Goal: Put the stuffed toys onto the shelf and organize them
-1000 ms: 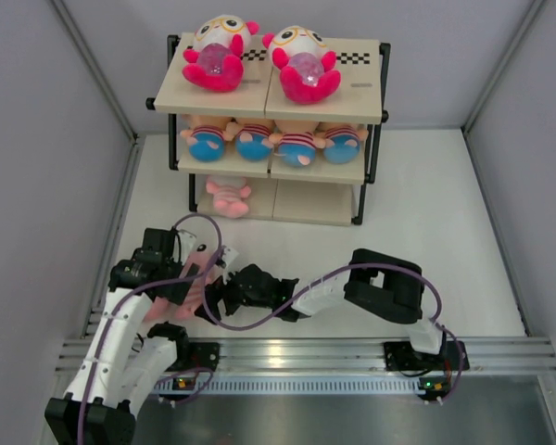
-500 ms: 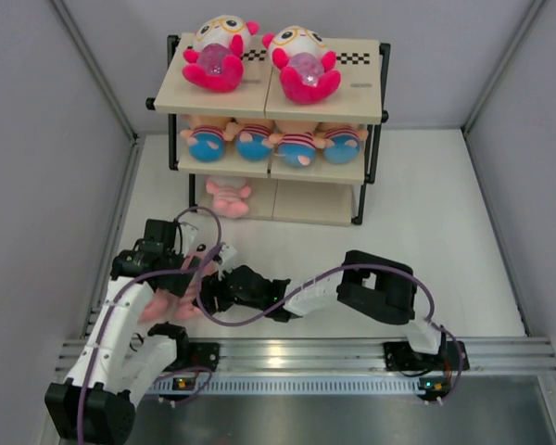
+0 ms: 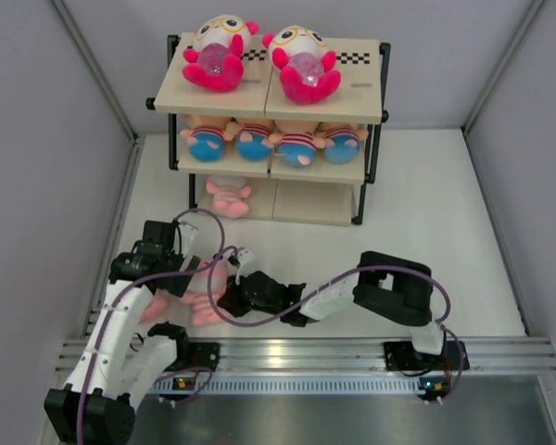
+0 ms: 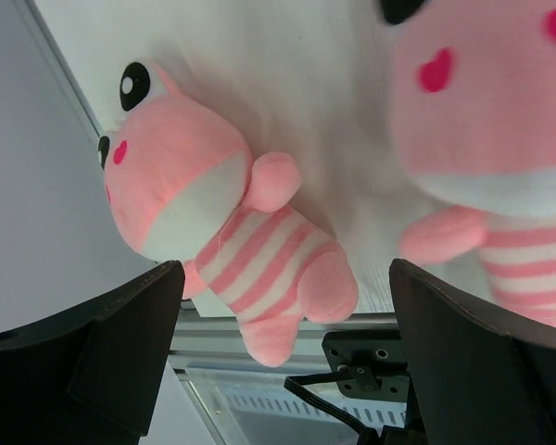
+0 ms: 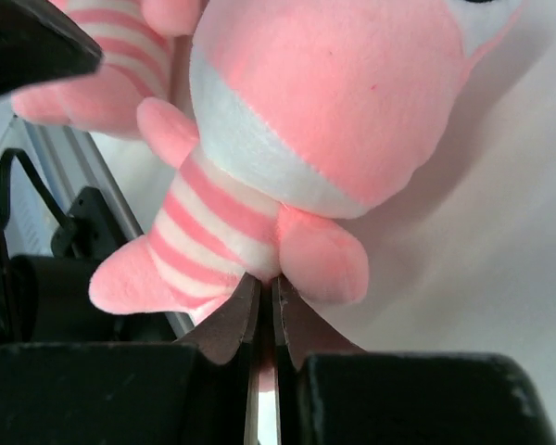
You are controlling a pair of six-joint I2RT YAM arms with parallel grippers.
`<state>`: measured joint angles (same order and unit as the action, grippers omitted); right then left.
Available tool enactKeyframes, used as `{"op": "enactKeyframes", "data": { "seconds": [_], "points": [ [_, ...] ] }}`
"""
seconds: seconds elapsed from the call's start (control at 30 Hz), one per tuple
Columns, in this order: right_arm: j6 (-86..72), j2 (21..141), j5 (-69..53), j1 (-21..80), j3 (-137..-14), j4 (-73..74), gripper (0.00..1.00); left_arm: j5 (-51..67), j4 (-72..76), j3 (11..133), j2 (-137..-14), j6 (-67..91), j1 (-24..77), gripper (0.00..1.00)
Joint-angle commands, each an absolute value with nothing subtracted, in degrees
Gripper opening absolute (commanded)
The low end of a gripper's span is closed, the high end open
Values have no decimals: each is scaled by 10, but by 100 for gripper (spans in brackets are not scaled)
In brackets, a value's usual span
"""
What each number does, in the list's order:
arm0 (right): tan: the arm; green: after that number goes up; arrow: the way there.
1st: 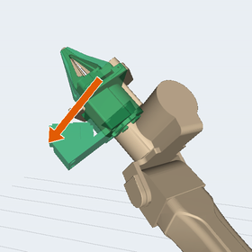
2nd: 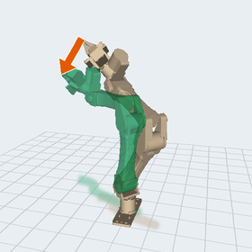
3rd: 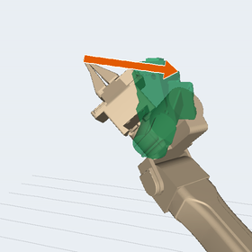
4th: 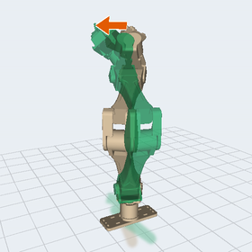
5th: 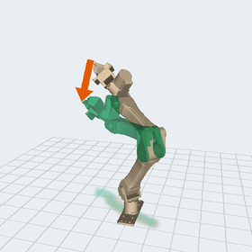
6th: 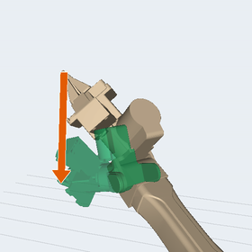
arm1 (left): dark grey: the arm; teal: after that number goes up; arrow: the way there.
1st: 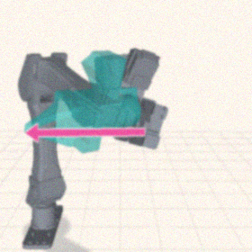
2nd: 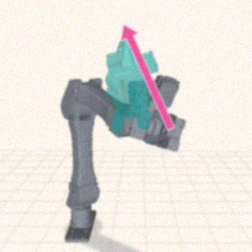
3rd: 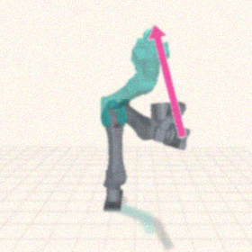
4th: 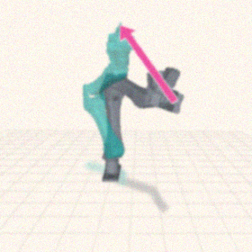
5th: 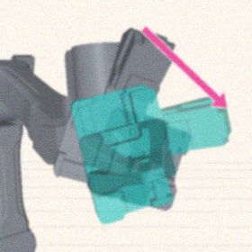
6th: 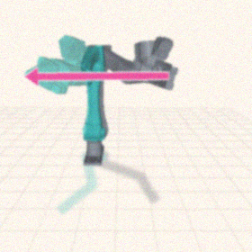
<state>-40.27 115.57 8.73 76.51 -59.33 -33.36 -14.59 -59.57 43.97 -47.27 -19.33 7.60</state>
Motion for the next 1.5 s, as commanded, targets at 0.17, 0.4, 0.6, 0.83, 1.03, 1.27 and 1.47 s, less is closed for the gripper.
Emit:
{"op": "enactKeyframes", "data": {
  "seconds": [0.17,0.4,0.6,0.83,1.03,1.27,1.47],
  "points": [
    [-394,909,198,763,-446,-215,0,-130,-592,492,-463,-191,78,98],
    [-378,780,220,652,-369,-177,0,-132,-592,493,-474,-193,78,98],
    [-237,824,209,571,-434,-193,0,-134,-592,496,-479,-193,78,99],
    [-198,925,161,493,-547,-202,0,-141,-591,495,-483,-195,78,99],
    [-161,1007,172,470,-632,-193,0,-141,-590,494,-494,-196,78,98],
    [-149,1047,207,466,-669,-171,41,-137,-590,484,-500,-198,78,98],
    [-137,1029,211,468,-667,-140,60,-133,-590,482,-498,-200,78,99]
  ]
}}
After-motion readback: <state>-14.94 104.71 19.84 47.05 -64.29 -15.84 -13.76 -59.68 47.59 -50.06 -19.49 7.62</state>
